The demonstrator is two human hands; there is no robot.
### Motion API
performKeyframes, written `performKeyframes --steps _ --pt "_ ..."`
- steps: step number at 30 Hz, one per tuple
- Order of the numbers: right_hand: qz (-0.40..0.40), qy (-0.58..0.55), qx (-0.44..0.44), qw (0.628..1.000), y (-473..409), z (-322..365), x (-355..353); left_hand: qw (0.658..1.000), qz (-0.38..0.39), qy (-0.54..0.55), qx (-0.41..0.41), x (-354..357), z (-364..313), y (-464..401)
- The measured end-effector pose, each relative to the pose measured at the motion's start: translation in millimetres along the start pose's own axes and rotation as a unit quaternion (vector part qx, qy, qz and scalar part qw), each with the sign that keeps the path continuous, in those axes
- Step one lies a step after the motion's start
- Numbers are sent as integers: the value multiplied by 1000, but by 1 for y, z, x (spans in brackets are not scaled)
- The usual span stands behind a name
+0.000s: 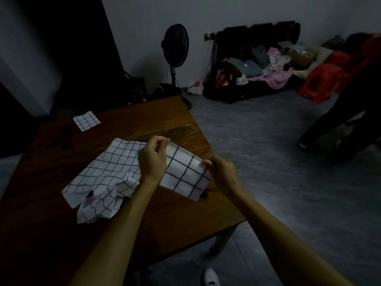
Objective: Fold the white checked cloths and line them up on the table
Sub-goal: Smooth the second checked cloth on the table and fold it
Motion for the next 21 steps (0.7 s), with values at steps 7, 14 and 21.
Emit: performKeyframes --steps 7,14,21 --pt "25 0 101 995 17 -46 11 999 -34 -32 4 -28 -1 -12" --pt "17 -83 -1 996 -19 57 3 986 166 -18 26 30 -18 2" --pt "10 -60 -32 998 -10 53 1 994 106 1 17 16 -17 -1"
Point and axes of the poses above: each hand's wrist, its own y-axis away from the middle knuckle, its own x-axis out of the palm, z = x × y, the point moved 7 cm from there along -y, towards the middle knuckle, and after that the axes turned 10 degrees about y, right-handed, at the moved point
